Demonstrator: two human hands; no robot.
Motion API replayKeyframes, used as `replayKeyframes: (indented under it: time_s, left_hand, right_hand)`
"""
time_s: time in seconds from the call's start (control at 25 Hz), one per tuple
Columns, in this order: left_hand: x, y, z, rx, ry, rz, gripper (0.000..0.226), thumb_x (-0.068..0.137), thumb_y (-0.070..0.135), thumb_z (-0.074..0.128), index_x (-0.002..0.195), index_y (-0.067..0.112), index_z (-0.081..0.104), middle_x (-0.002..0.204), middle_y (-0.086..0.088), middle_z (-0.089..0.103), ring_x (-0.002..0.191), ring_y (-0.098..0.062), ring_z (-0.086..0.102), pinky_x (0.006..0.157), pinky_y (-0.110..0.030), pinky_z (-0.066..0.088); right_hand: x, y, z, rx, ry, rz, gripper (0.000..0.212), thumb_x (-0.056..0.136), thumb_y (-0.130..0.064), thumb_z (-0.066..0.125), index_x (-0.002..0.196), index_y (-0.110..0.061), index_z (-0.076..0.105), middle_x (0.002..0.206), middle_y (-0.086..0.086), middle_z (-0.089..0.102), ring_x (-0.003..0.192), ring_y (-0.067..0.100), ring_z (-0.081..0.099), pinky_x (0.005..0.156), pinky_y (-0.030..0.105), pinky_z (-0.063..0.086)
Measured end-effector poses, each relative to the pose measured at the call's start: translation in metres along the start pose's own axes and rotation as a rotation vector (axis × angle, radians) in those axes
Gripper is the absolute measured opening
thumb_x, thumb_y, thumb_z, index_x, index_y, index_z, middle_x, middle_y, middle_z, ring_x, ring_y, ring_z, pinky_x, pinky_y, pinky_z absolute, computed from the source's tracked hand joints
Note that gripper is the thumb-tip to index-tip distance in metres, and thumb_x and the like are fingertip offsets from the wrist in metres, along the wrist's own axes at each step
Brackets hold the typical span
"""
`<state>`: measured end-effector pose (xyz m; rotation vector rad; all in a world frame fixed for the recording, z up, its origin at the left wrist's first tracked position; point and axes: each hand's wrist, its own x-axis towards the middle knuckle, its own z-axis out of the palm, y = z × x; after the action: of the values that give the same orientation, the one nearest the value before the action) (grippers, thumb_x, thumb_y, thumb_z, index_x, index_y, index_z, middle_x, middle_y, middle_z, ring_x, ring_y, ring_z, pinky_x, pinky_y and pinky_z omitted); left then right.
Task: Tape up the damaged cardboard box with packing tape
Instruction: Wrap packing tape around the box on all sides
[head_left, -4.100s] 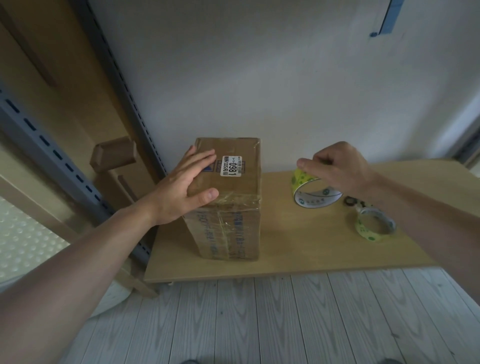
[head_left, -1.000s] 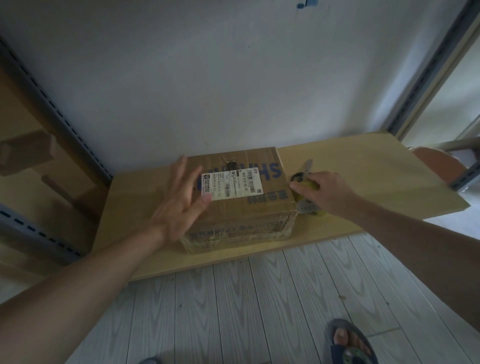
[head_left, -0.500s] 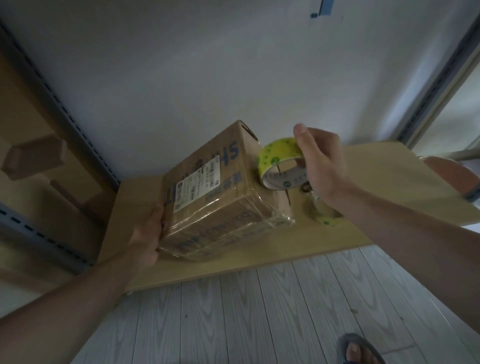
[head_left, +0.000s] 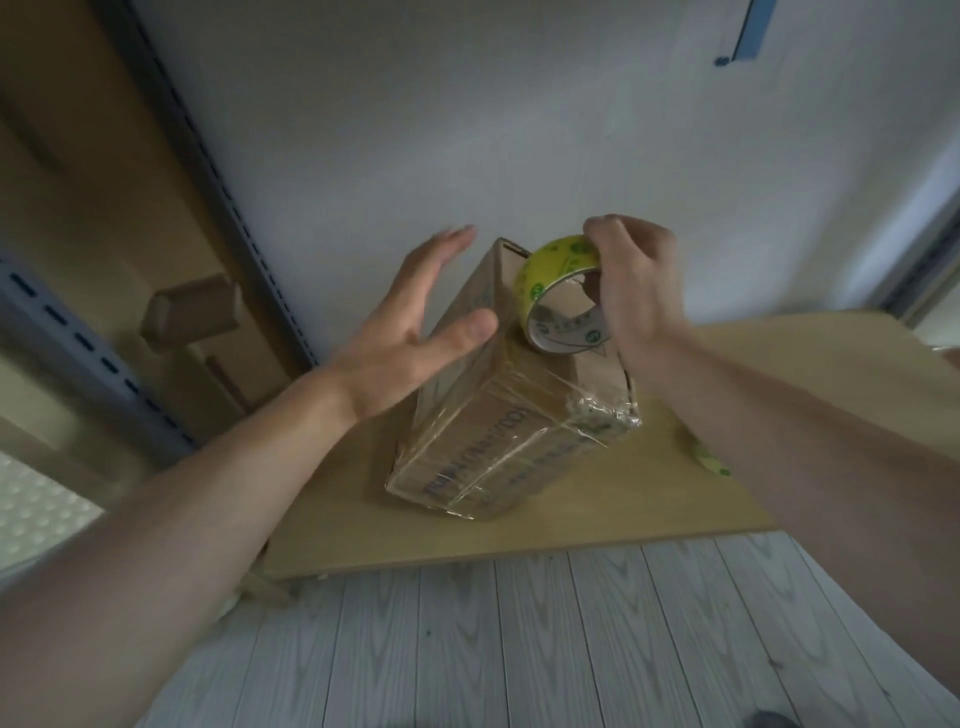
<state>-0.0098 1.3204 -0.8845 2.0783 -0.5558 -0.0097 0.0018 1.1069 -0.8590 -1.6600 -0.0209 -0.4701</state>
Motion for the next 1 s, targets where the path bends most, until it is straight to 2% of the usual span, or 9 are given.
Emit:
replayKeyframes:
  time_s: [0.04, 0.12, 0.2, 0.28, 0.44, 0.6, 0.72, 0.88, 1.0]
  left_hand:
    - [0.006, 0.017, -0.004, -0.018, -0.063, 0.051, 0.075, 0.088, 0.054, 0.061, 0.153, 0.038, 0.029, 0.158, 0.025, 0.021, 0.145, 0.01, 0.019, 0.107, -0.009, 0.025]
    - [0.008, 0.033, -0.002, -0.056, -0.137, 0.076, 0.073, 0.083, 0.056, 0.068, 0.145, 0.032, 0.036, 0.151, 0.015, 0.039, 0.131, 0.016, 0.039, 0.099, -0.004, 0.034]
    - [0.007, 0.019, 0.007, -0.066, -0.128, 0.044, 0.08, 0.077, 0.048, 0.077, 0.142, 0.026, 0.035, 0.137, 0.009, 0.053, 0.119, 0.012, 0.053, 0.095, -0.01, 0.043]
    - [0.006, 0.001, 0.008, -0.08, -0.04, -0.006, 0.094, 0.071, 0.043, 0.089, 0.146, 0.025, 0.035, 0.133, 0.009, 0.059, 0.119, 0.006, 0.058, 0.097, -0.019, 0.048]
    - [0.001, -0.018, -0.007, 0.052, -0.06, -0.012, 0.093, 0.074, 0.055, 0.077, 0.151, 0.026, 0.031, 0.142, 0.009, 0.053, 0.131, -0.002, 0.051, 0.112, -0.036, 0.045]
    - [-0.006, -0.026, -0.018, 0.111, -0.086, -0.017, 0.101, 0.076, 0.069, 0.068, 0.155, 0.023, 0.026, 0.157, 0.007, 0.036, 0.145, -0.008, 0.037, 0.12, -0.042, 0.035]
    - [-0.009, -0.035, -0.026, 0.09, -0.116, -0.004, 0.102, 0.078, 0.073, 0.066, 0.156, 0.023, 0.025, 0.158, 0.005, 0.034, 0.145, -0.01, 0.036, 0.122, -0.045, 0.032]
    - [-0.015, -0.04, -0.033, 0.028, -0.139, -0.058, 0.106, 0.076, 0.073, 0.069, 0.157, 0.024, 0.021, 0.154, 0.01, 0.037, 0.14, -0.003, 0.041, 0.12, -0.039, 0.036]
    - [-0.017, -0.044, -0.034, 0.041, -0.131, -0.063, 0.103, 0.079, 0.071, 0.068, 0.158, 0.026, 0.02, 0.157, 0.008, 0.034, 0.143, -0.004, 0.039, 0.121, -0.043, 0.033]
  right_hand:
    - [0.001, -0.004, 0.008, -0.032, -0.019, -0.007, 0.036, 0.081, -0.027, 0.051, 0.054, -0.016, 0.028, 0.058, 0.002, 0.025, 0.06, 0.022, 0.026, 0.053, 0.054, 0.027]
    - [-0.001, -0.009, 0.025, -0.083, -0.053, -0.024, 0.037, 0.082, -0.028, 0.051, 0.055, -0.013, 0.03, 0.057, 0.001, 0.028, 0.058, 0.019, 0.03, 0.052, 0.048, 0.029]
    - [-0.008, -0.014, 0.039, -0.122, -0.083, -0.088, 0.043, 0.089, -0.028, 0.053, 0.054, -0.019, 0.03, 0.05, -0.008, 0.029, 0.052, 0.013, 0.031, 0.049, 0.034, 0.024]
    - [-0.011, -0.013, 0.044, -0.125, -0.167, -0.112, 0.049, 0.096, -0.041, 0.053, 0.058, -0.016, 0.035, 0.052, -0.005, 0.034, 0.05, 0.012, 0.033, 0.05, 0.031, 0.028]
    - [-0.006, -0.016, 0.034, -0.24, -0.394, -0.12, 0.067, 0.098, -0.059, 0.043, 0.053, -0.01, 0.039, 0.052, 0.008, 0.039, 0.05, 0.021, 0.041, 0.055, 0.047, 0.041]
    - [0.003, -0.024, 0.006, -0.495, -0.384, -0.259, 0.059, 0.099, -0.043, 0.05, 0.049, -0.018, 0.03, 0.045, -0.006, 0.027, 0.04, 0.012, 0.025, 0.046, 0.03, 0.025]
    - [0.008, -0.015, -0.027, -0.652, -0.376, -0.297, 0.057, 0.095, -0.033, 0.055, 0.047, -0.014, 0.03, 0.04, -0.007, 0.024, 0.039, 0.013, 0.023, 0.043, 0.028, 0.024]
    - [0.002, 0.006, -0.044, -0.78, -0.41, -0.302, 0.056, 0.093, -0.031, 0.056, 0.047, -0.013, 0.031, 0.041, -0.003, 0.026, 0.038, 0.016, 0.025, 0.045, 0.026, 0.025]
    - [-0.007, 0.03, -0.045, -0.87, -0.43, -0.273, 0.056, 0.091, -0.032, 0.056, 0.047, -0.012, 0.03, 0.04, -0.002, 0.025, 0.039, 0.019, 0.027, 0.046, 0.025, 0.026]
